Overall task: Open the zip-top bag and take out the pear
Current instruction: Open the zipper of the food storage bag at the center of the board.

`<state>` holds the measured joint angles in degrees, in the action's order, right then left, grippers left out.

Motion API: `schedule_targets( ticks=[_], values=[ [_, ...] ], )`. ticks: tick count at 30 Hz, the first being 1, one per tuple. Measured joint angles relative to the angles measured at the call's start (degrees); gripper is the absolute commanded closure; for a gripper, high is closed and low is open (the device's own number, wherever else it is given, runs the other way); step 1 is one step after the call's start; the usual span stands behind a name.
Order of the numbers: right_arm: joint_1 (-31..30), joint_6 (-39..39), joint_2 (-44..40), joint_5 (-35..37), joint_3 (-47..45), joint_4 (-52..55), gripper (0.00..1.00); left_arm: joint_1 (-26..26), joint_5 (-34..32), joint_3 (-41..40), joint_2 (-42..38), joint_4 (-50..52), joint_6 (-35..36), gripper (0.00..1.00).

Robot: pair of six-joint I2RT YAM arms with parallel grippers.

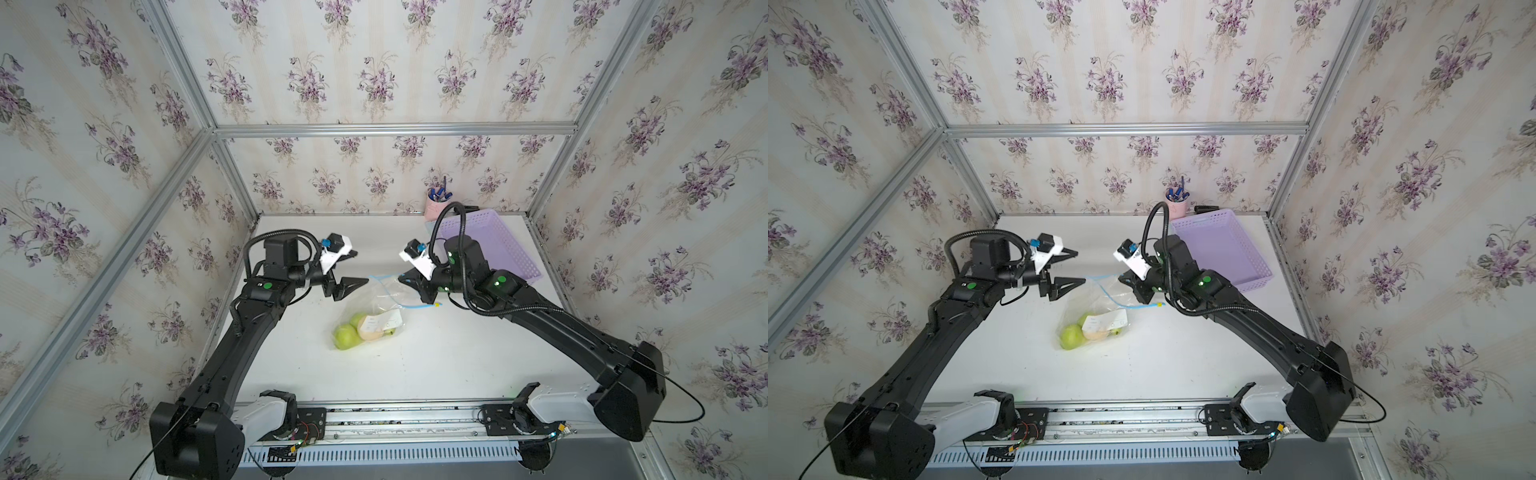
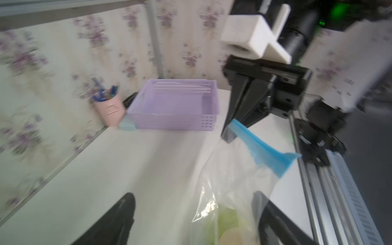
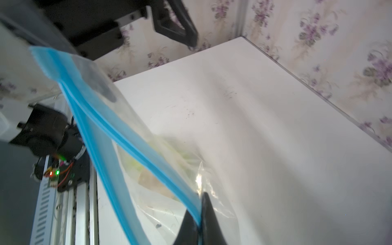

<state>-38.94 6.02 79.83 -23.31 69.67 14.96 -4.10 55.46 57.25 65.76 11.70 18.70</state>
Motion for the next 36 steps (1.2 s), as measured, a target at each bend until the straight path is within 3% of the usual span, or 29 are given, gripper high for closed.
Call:
schedule_targets(
  ticks=[3, 7, 13, 18, 23, 25, 29, 36],
  values=[
    [1.53, -11.45, 5.29, -1.09, 6.38, -0.63, 1.00, 0.94, -5.49, -3.32, -0.37, -7.19, -23.26, 0.00],
    [1.38, -22.14, 8.39, -3.23, 9.16, -0.70, 1.00, -4.37, -9.79, -9.75, -1.64, -11.69, -50.18, 0.00],
    [1.44, -29.97, 10.14, -3.10, 10.01, -0.42, 1.00, -22.14, -23.65, -12.07, -11.04, -8.02, -67.14, 0.05],
    [1.40, -32.17, 10.56, -3.13, 9.49, -0.57, 1.00, -28.02, -35.19, -14.03, -14.49, -2.36, -75.36, 0.09],
    [1.40, -33.03, 10.40, -2.84, 9.20, -0.50, 1.00, -28.81, -46.82, -1.49, -13.51, 13.46, -77.15, 0.09],
    [1.40, -33.03, 10.32, -2.75, 9.16, -0.48, 1.00, -28.85, -50.71, 0.52, -16.20, 16.35, -77.24, 0.20],
    [1.36, -33.03, 10.27, -2.36, 9.18, -0.46, 1.00, -29.81, -50.62, -1.86, -19.65, 16.39, -78.25, 0.29],
    [1.36, -33.03, 10.27, -1.81, 9.57, -0.33, 1.00, -39.74, -46.27, 1.16, -10.51, 12.61, -77.83, 0.24]
  ],
)
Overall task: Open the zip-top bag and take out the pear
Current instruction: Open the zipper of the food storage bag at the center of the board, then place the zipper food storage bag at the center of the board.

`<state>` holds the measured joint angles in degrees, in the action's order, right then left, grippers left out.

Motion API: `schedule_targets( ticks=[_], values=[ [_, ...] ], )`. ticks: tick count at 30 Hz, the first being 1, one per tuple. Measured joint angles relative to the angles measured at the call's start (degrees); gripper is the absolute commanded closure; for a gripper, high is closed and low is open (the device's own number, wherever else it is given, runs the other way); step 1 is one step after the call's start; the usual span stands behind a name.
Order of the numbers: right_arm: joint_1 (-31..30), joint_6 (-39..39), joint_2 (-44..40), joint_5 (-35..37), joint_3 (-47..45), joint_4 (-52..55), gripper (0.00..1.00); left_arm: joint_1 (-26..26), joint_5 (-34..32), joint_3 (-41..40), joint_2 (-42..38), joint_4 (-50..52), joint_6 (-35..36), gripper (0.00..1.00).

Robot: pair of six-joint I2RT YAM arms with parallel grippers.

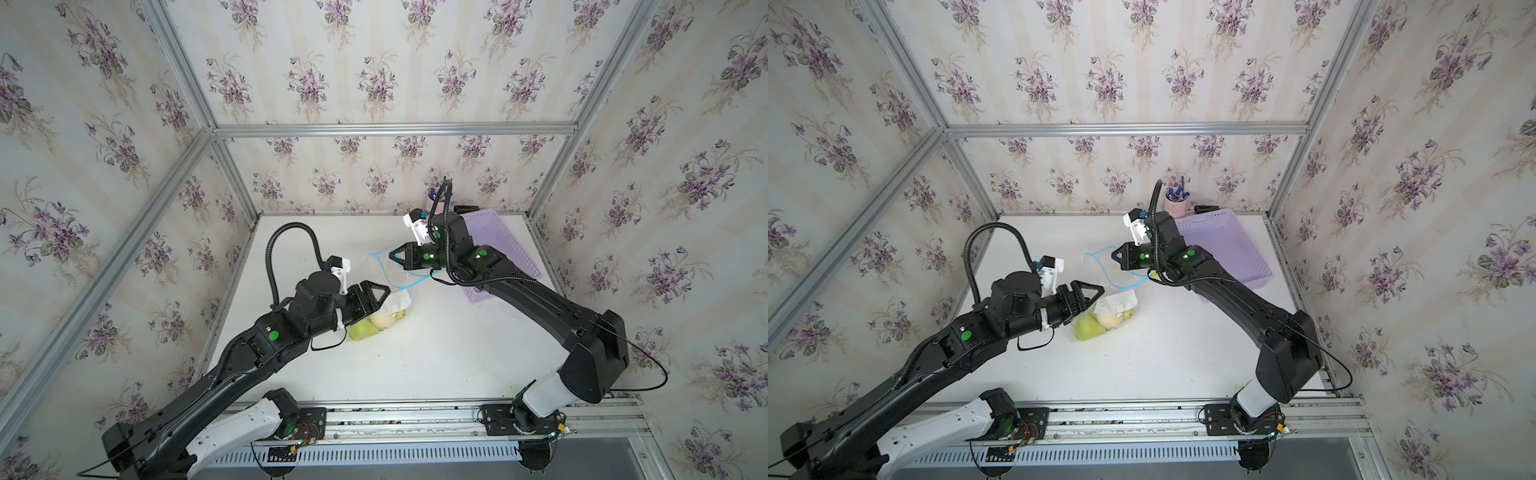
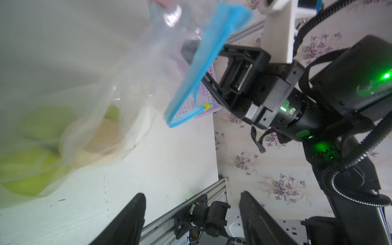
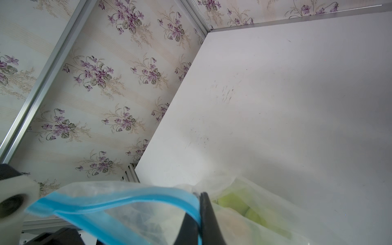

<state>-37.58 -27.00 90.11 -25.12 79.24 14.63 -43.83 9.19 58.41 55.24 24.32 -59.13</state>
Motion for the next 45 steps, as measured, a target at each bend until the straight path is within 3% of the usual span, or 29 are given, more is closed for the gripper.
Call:
schedule_targets(
  ticks=[3, 11, 14, 16, 19, 20, 21, 27, 30, 35, 38, 42, 45],
  values=[
    [0.02, 0.09, -0.09, 0.07, -0.31, -0.02, 1.00, -0.46, -2.23, 2.78, 4.72, -0.98, 0.39, 0.23],
    [0.02, 0.09, -1.22, 0.17, -1.60, -0.09, 1.00, -0.55, -13.86, 8.09, 15.80, 2.03, -2.25, 0.42],
    [0.02, 0.07, -1.84, 0.20, -2.23, -0.22, 1.00, -0.24, -16.22, 9.01, 18.45, 2.23, -2.23, 0.44],
    [0.02, 0.04, -2.01, 0.20, -2.47, -0.17, 1.00, 0.66, -16.70, 10.40, 20.65, 2.10, -2.12, 0.57],
    [0.02, 0.04, -2.12, 0.20, -2.67, -0.22, 1.00, 1.60, -17.14, 12.76, 24.09, 1.60, -1.68, 0.82],
    [0.02, 0.02, -2.12, 0.20, -2.73, -0.24, 1.00, 1.60, -16.94, 13.42, 24.90, 1.60, -1.05, 0.95],
    [0.02, 0.04, -2.12, 0.22, -2.78, -0.20, 1.00, 1.60, -16.90, 14.10, 25.77, 1.62, -1.09, 1.00],
    [0.76, 0.68, -2.16, 1.84, -1.73, -0.02, 1.00, 3.17, -16.50, 16.81, 23.67, 3.43, 7.17, 1.00],
    [2.12, 0.24, -0.94, 2.80, 2.19, -0.74, 1.00, 9.57, -14.62, 21.81, 20.72, 6.36, 15.54, 1.00],
    [1.86, -7.06, 2.82, -1.51, 6.69, -7.80, 1.00, 23.50, -2.69, 42.97, 23.91, 19.91, 29.97, 1.00],
    [-1.40, -12.22, 3.43, -3.30, 4.42, -12.24, 1.00, 25.59, 3.28, 56.13, 28.96, 29.38, 36.68, 1.00],
    [-5.97, -18.34, 3.43, -5.46, -2.12, -17.07, 1.00, 26.05, 7.17, 57.88, 29.73, 38.84, 39.93, 1.00],
    [-5.92, -22.99, 3.28, -6.80, -10.16, -21.77, 1.00, 25.22, 10.34, 54.01, 31.85, 41.48, 40.87, 1.00]
  ],
)
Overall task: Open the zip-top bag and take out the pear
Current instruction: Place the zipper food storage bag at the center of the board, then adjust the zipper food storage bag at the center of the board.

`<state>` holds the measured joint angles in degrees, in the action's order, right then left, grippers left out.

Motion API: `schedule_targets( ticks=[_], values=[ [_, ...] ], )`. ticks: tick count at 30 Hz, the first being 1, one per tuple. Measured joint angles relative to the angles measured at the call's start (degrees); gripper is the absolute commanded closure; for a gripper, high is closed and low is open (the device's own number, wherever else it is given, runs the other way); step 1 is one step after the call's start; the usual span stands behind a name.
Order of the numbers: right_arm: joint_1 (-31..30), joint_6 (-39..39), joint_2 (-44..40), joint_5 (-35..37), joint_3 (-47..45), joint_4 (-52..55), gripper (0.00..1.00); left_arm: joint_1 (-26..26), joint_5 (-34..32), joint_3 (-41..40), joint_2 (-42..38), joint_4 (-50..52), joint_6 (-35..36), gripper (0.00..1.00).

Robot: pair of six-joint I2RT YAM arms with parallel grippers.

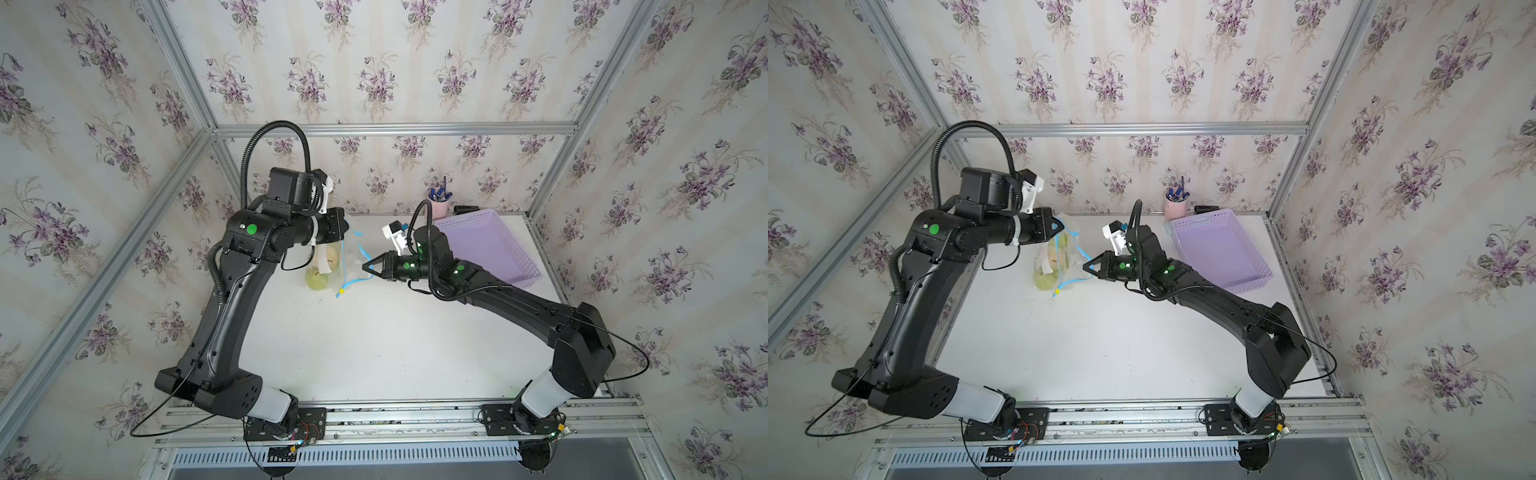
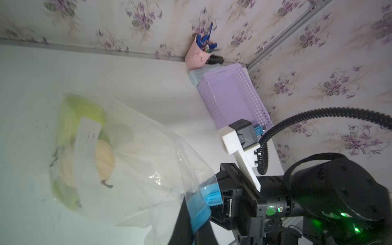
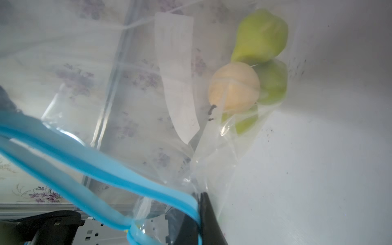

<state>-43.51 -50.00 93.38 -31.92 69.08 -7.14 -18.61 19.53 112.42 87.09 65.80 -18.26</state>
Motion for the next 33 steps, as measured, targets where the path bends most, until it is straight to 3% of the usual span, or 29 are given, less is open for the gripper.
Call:
schedule_targets(
  ticks=[6, 10, 12, 16, 19, 24, 27, 30, 33],
  values=[
    [8.37, -3.76, 1.53, 1.18, -12.66, -2.60, 1.00, -7.15, 6.21, -11.89, 12.70, -3.28, 1.66, 1.00],
    [12.46, 0.37, 2.12, 4.00, -18.10, -0.02, 1.00, -11.89, 8.87, -15.39, 20.04, -8.37, 0.72, 1.00],
    [13.77, 2.75, 1.55, 4.59, -20.37, 1.05, 0.90, -13.60, 9.81, -15.28, 22.27, -10.60, 0.17, 1.00],
    [14.53, 8.50, -3.04, 8.37, -21.88, 3.82, 0.55, -14.27, 9.84, -14.16, 22.36, -12.66, -0.74, 1.00],
    [14.82, 14.34, -9.68, 12.46, -22.49, 5.38, 0.48, -14.25, 10.16, -15.10, 23.23, -14.51, -0.42, 1.00],
    [16.79, 22.62, -23.21, 16.04, -30.97, 4.02, 0.52, -13.33, 17.77, -18.75, 31.91, -19.15, -0.31, 1.00],
    [16.79, 24.41, -27.50, 11.69, -36.57, -2.60, 0.67, -13.70, 19.58, -19.12, 30.88, -19.98, -0.70, 1.00],
    [16.50, 21.09, -23.54, 6.08, -41.44, -11.93, 0.87, -13.97, 20.85, -18.75, 27.65, -20.98, -0.74, 1.00],
    [16.11, 16.31, -16.20, 2.47, -44.13, -20.13, 0.91, -13.64, 21.62, -18.27, 26.60, -21.40, -1.40, 1.00]
  ],
)
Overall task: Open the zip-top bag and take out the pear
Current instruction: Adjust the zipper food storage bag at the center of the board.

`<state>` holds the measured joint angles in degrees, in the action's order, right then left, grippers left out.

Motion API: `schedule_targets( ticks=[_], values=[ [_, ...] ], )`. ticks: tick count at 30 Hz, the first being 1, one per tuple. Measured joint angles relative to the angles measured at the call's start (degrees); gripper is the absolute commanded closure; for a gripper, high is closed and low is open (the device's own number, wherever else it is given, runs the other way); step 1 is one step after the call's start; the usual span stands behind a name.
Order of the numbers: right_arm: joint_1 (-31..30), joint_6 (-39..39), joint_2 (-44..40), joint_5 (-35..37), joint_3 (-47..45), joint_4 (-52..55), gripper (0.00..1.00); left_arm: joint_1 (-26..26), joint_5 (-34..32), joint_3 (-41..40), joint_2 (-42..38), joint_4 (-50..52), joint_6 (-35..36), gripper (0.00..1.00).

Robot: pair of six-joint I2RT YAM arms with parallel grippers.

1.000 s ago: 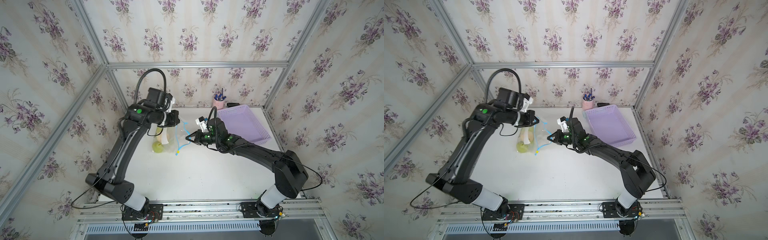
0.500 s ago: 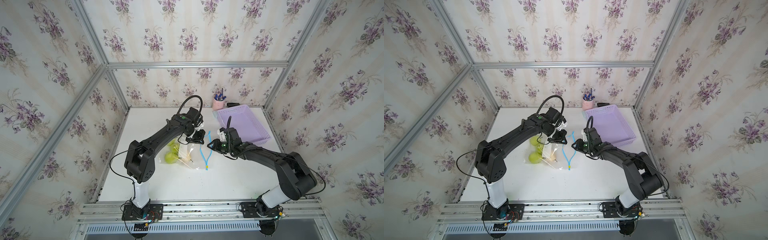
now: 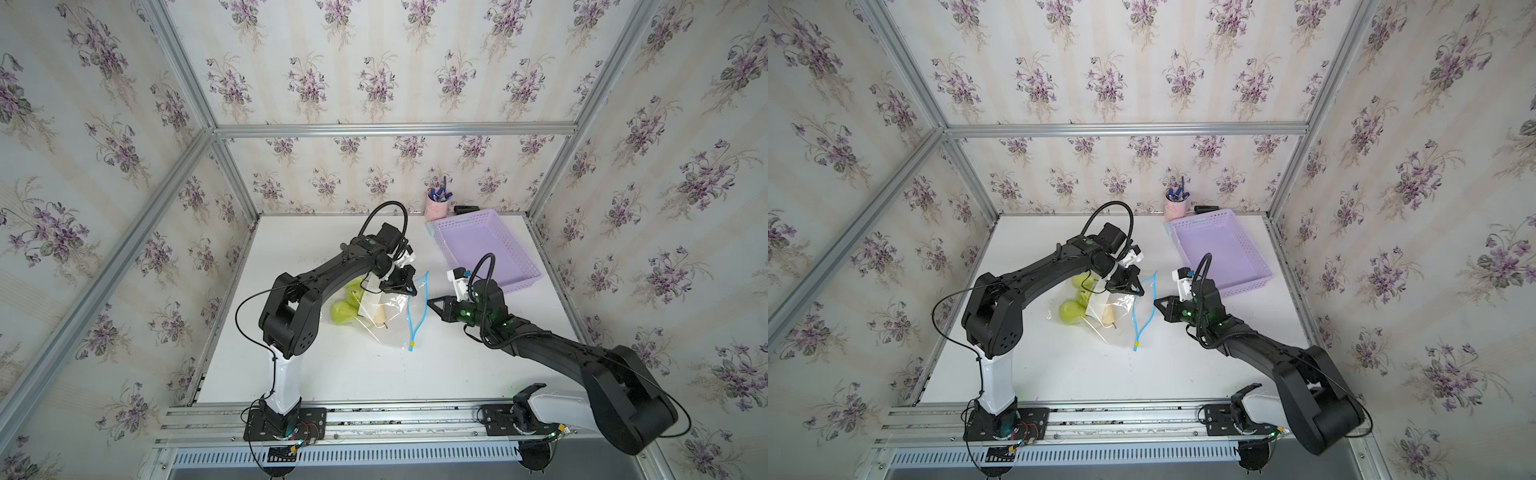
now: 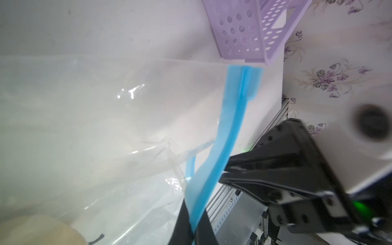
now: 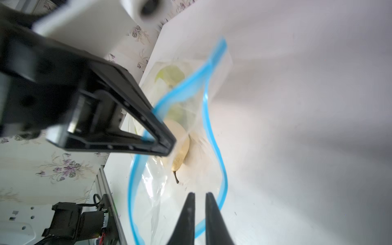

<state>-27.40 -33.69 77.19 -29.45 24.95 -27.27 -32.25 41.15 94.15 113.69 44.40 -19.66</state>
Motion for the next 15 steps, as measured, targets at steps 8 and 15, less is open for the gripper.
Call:
schedule_targets(
  ticks=[8, 15],
  values=[
    [-5.01, -8.07, 9.46, -3.26, 1.55, -18.56, 0.87, -0.24, 0.81, 0.72, 0.57, 0.85, -0.42, 1.00],
    [-7.32, -8.37, 19.26, 2.03, 3.02, -20.44, 0.86, 0.42, 1.33, 0.94, 0.11, -1.57, -4.09, 0.63]
  ],
)
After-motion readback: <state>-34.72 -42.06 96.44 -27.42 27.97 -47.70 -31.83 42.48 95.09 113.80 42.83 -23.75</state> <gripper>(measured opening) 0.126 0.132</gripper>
